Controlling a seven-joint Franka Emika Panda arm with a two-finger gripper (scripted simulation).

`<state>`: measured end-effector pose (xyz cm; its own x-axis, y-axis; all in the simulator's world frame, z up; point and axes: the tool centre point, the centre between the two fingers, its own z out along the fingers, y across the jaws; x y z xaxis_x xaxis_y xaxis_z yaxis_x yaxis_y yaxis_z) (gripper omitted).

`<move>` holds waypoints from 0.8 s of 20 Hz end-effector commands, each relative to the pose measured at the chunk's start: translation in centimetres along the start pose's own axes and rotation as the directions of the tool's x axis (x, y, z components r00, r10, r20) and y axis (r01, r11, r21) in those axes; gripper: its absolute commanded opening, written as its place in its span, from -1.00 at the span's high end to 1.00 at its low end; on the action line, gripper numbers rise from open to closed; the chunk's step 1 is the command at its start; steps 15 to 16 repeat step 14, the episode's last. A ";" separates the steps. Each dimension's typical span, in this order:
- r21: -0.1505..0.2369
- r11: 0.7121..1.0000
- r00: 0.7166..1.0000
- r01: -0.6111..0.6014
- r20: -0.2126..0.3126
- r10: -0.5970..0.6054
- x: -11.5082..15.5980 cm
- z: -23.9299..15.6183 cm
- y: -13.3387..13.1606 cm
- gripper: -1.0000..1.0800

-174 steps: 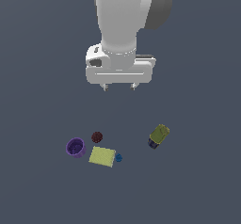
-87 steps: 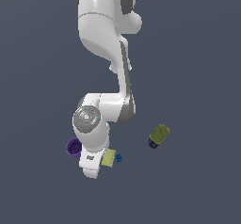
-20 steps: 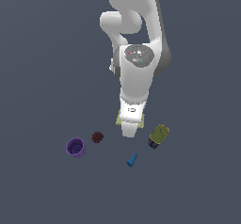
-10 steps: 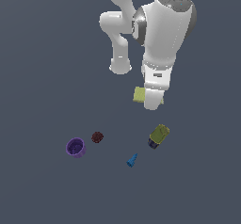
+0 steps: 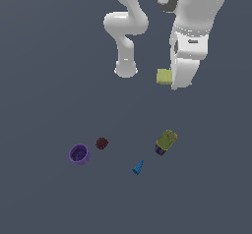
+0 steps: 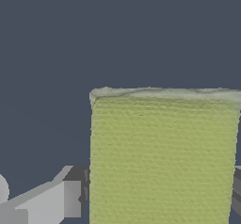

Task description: Pick up a designated object from a clutter of objects.

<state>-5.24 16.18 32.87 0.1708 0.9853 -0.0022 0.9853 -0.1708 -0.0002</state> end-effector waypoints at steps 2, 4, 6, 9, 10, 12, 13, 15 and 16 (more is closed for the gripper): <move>0.000 1.000 1.000 -0.001 -0.001 0.001 1.1 -1.7 -1.1 1.00; 0.000 1.000 1.000 -0.001 -0.002 0.001 1.5 -2.4 -1.4 1.00; 0.000 1.000 1.000 -0.001 -0.002 0.001 1.8 -2.8 -1.7 1.00; 0.000 1.000 1.000 -0.002 -0.002 0.002 2.0 -3.0 -1.8 1.00; 0.000 1.000 1.000 -0.002 -0.002 0.002 2.0 -3.0 -1.7 1.00; 0.000 1.000 1.000 -0.002 -0.002 0.002 1.8 -2.8 -1.6 1.00; 0.000 1.000 1.000 -0.002 -0.002 0.002 1.8 -2.8 -1.5 1.00; 0.000 1.000 1.000 -0.002 -0.002 0.002 1.8 -2.7 -1.5 1.00; 0.000 1.000 1.000 -0.002 -0.002 0.002 1.8 -2.7 -1.5 1.00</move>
